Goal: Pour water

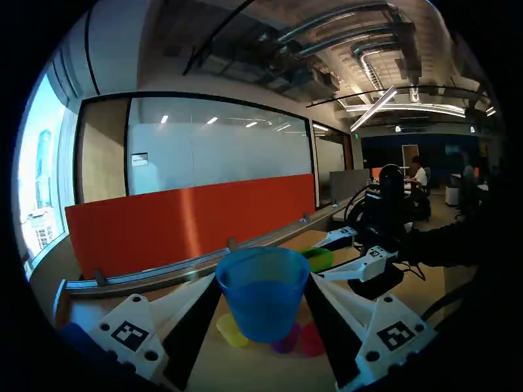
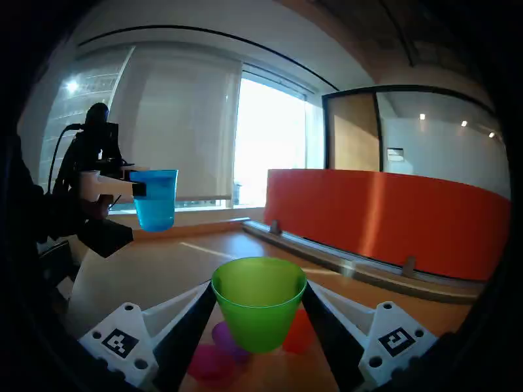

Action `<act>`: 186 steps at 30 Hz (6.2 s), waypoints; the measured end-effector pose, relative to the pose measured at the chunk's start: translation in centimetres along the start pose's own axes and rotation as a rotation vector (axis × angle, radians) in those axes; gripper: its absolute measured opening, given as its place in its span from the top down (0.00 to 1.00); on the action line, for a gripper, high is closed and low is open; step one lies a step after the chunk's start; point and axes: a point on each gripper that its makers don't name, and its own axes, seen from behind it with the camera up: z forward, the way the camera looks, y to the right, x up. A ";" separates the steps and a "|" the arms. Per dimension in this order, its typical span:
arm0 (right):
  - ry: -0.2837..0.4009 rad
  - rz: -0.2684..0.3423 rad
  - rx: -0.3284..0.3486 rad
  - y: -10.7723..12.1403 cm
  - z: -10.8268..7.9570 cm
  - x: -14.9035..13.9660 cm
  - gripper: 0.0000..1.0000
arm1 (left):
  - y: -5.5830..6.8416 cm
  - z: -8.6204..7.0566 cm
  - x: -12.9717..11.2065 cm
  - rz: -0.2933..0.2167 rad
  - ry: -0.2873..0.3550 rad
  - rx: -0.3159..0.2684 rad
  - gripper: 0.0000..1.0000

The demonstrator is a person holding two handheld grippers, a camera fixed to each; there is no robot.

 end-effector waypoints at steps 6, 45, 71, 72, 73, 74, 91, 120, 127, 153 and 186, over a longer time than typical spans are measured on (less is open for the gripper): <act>-0.001 0.003 0.009 -0.6 0.0 -0.2 0.07 | 0.0 0.0 0.1 0.013 0.000 0.003 0.15; -0.034 0.007 0.142 -6.7 -0.3 -1.4 0.07 | -0.5 -0.2 0.2 0.142 0.000 0.029 0.15; -0.060 0.008 0.225 -9.8 0.1 -2.7 0.08 | -0.3 -0.1 0.4 0.262 -0.001 0.044 0.16; -0.062 0.009 0.228 -9.9 0.1 -2.8 0.08 | -0.2 -0.1 0.4 0.269 -0.001 0.045 0.15; -0.063 0.009 0.231 -10.0 0.1 -2.9 0.08 | -0.3 -0.1 0.4 0.277 -0.001 0.047 0.15; -0.064 0.010 0.233 -10.1 0.1 -3.0 0.08 | -0.3 -0.1 0.5 0.284 0.000 0.049 0.15; -0.074 0.015 0.274 -11.7 0.3 -3.6 0.08 | 0.3 0.0 0.7 0.375 -0.002 0.047 0.15; -0.079 0.004 0.322 -13.3 0.6 -3.7 0.07 | 1.3 0.1 0.1 0.422 -0.005 0.010 0.16; -0.081 0.005 0.336 -13.6 0.5 -3.6 0.08 | 1.6 0.1 0.1 0.444 -0.004 -0.002 0.16; -0.076 0.009 0.357 -14.0 0.5 -3.8 0.08 | 3.0 0.2 0.2 0.526 0.002 -0.031 0.15; -0.065 0.004 0.397 -15.1 0.0 -3.2 0.08 | 3.2 -0.1 0.3 0.641 0.021 -0.016 0.15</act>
